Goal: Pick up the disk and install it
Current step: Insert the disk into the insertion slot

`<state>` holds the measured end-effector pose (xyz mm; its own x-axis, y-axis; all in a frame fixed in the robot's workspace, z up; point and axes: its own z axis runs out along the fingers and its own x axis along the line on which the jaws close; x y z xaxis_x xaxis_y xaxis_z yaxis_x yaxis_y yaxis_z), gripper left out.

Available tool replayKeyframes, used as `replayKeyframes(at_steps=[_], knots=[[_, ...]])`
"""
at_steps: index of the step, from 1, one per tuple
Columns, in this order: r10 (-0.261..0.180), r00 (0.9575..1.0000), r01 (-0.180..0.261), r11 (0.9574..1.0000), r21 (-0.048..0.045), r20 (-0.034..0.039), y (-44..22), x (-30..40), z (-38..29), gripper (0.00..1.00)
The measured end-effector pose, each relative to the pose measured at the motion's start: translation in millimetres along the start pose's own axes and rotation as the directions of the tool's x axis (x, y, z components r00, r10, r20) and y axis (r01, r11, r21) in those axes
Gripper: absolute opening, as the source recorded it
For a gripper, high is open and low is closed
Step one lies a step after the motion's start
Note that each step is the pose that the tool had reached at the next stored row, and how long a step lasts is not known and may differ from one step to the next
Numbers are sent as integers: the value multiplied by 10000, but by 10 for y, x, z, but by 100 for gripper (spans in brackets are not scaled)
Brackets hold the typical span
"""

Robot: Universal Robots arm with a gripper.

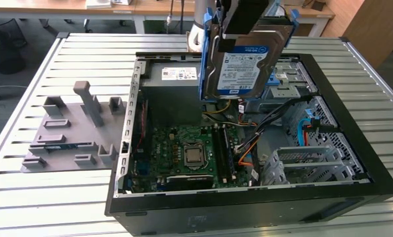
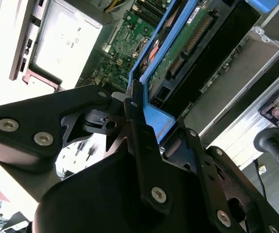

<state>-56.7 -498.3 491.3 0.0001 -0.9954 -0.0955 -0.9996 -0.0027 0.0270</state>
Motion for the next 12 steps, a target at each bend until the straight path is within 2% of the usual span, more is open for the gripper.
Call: replayKeyframes(at_steps=[4, 7, 12], knots=[[0, 10000, 0, 10000, 0, 0, 2, 114, -8, 36], [0, 10000, 0, 10000, -1, -2, 2, 171, -14, 36], [1, 10000, -1, 10000, 0, -1, 3, 197, -15, 36]])
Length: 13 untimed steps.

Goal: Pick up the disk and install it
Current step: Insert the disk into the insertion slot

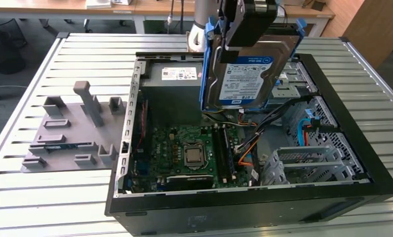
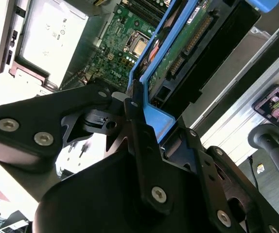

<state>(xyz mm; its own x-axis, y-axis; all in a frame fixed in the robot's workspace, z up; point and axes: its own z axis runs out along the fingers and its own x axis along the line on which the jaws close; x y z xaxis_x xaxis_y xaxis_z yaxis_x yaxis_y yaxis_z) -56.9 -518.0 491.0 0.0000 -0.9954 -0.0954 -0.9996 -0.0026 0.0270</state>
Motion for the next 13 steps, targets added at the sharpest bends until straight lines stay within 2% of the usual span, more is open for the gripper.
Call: replayKeyframes(at_steps=[9, 13], knots=[[-2, 10000, 2, 10000, -1, -1, -3, 2, 0, 36], [-1, 10000, 1, 10000, 0, 0, -91, 2, -2, 36]])
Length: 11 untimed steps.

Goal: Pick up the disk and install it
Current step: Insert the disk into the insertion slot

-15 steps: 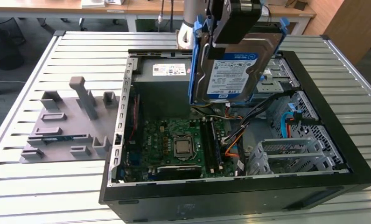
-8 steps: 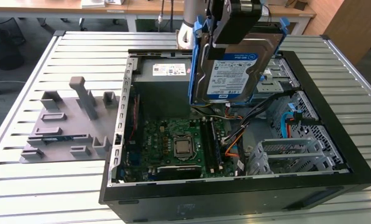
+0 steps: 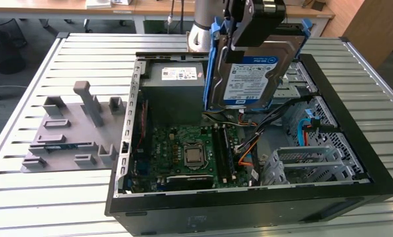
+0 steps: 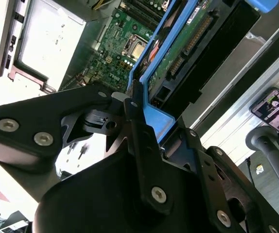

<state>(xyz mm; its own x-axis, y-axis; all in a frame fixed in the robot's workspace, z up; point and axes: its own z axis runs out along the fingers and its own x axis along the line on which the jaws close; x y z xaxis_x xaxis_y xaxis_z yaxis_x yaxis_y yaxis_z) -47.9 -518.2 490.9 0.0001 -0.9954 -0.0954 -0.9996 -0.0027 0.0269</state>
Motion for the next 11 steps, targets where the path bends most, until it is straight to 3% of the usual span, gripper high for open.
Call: replayKeyframes(at_steps=[6, 11], knots=[[-1, 10000, 1, 10000, 0, -1, -36, 12, 3, 36], [0, 10000, 0, 10000, -1, -2, -36, 133, -2, 36]])
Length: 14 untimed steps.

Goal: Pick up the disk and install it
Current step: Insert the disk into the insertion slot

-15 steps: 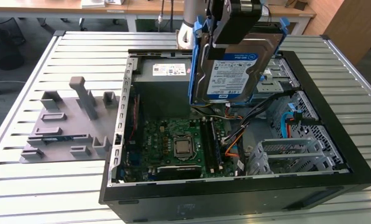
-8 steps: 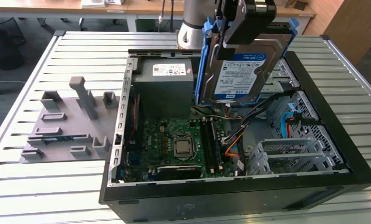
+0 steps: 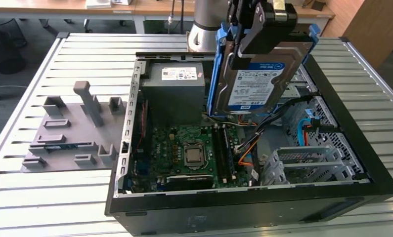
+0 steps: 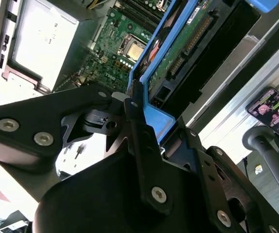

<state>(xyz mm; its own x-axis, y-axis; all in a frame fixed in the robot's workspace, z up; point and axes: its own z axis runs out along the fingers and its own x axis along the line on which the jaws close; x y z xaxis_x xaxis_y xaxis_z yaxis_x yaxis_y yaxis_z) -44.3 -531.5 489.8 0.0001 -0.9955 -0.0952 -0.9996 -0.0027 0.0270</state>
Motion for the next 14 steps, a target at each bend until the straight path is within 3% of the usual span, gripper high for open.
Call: replayKeyframes(at_steps=[6, 9, 11, 14], knots=[[0, 10000, 0, 10000, 0, 2, 0, 219, -10, 36], [-1, 10000, 1, 10000, 1, -7, -1, 276, -11, 36], [2, 10000, -2, 10000, 0, -75, -21, 279, -9, 36], [6, 9997, -6, 10000, 1, -245, -71, 283, 4, 36]])
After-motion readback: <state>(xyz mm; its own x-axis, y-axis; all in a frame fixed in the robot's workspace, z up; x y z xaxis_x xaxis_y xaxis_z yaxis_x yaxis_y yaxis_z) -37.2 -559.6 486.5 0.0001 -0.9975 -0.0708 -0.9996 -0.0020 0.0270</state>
